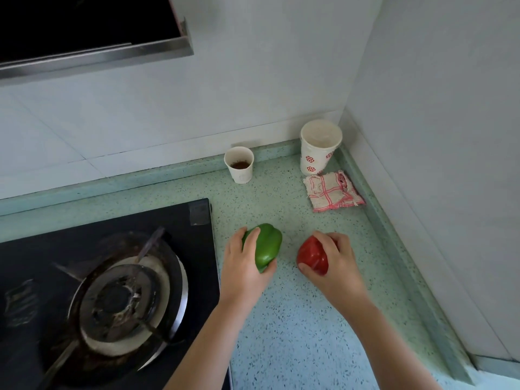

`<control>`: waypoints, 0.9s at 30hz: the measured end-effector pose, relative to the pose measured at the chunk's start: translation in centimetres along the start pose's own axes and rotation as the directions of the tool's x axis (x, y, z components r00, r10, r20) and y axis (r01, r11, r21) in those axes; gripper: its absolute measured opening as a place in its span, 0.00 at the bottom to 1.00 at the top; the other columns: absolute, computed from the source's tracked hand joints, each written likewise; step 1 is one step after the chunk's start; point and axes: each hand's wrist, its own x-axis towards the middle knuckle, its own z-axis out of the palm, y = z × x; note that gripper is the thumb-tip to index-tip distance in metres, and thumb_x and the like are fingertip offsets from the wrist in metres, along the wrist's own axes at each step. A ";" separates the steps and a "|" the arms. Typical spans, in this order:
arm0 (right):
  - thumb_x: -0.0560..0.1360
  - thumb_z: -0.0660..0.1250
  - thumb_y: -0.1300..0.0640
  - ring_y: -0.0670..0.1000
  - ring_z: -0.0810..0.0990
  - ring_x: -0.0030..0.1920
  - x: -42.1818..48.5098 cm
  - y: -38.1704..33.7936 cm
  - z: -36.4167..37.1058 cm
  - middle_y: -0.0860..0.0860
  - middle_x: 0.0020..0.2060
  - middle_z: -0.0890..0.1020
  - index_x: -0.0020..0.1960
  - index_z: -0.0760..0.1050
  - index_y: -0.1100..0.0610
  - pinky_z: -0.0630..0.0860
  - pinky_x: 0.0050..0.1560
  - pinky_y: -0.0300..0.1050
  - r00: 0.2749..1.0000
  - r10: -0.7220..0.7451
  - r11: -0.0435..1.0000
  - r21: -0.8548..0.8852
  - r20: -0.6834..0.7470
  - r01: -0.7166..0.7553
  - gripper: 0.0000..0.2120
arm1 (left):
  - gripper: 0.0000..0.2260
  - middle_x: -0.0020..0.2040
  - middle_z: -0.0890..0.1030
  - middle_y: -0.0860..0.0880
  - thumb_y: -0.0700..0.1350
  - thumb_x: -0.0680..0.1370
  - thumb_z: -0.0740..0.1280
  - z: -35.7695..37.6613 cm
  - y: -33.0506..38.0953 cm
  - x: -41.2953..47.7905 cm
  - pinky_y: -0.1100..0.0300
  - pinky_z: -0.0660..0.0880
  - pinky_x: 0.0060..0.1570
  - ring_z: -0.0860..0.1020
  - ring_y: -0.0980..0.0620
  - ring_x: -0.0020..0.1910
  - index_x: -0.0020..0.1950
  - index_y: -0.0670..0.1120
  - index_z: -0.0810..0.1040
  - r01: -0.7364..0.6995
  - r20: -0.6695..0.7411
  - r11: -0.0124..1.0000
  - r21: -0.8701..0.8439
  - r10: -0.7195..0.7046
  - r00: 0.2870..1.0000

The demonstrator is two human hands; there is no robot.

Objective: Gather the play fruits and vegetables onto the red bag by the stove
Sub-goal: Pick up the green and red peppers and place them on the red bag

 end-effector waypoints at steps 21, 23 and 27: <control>0.64 0.76 0.57 0.46 0.68 0.55 -9.5 -6.2 -5.5 0.46 0.56 0.64 0.63 0.67 0.48 0.67 0.52 0.32 0.949 -0.315 0.905 0.293 -0.023 0.308 0.31 | 0.27 0.60 0.70 0.56 0.47 0.68 0.74 -9.9 5.4 -14.7 0.73 0.67 0.53 0.68 0.68 0.58 0.64 0.55 0.69 0.268 -0.260 0.850 -0.454 -0.415 0.872; 0.64 0.76 0.56 0.45 0.68 0.54 -10.3 -7.0 -5.0 0.46 0.56 0.64 0.62 0.67 0.46 0.65 0.50 0.27 0.934 -0.358 0.884 0.327 0.010 0.335 0.31 | 0.27 0.60 0.71 0.56 0.47 0.67 0.75 -10.5 5.1 -16.4 0.61 0.72 0.56 0.71 0.62 0.59 0.63 0.56 0.69 0.292 -0.285 0.824 -0.486 -0.465 0.838; 0.64 0.76 0.56 0.41 0.70 0.52 -12.7 -8.9 -4.0 0.42 0.55 0.65 0.59 0.64 0.39 0.68 0.52 0.32 0.905 -0.422 0.845 0.384 0.052 0.372 0.31 | 0.27 0.60 0.72 0.56 0.47 0.67 0.75 -12.3 4.5 -20.0 0.56 0.74 0.56 0.72 0.59 0.58 0.63 0.56 0.70 0.315 -0.320 0.800 -0.511 -0.517 0.794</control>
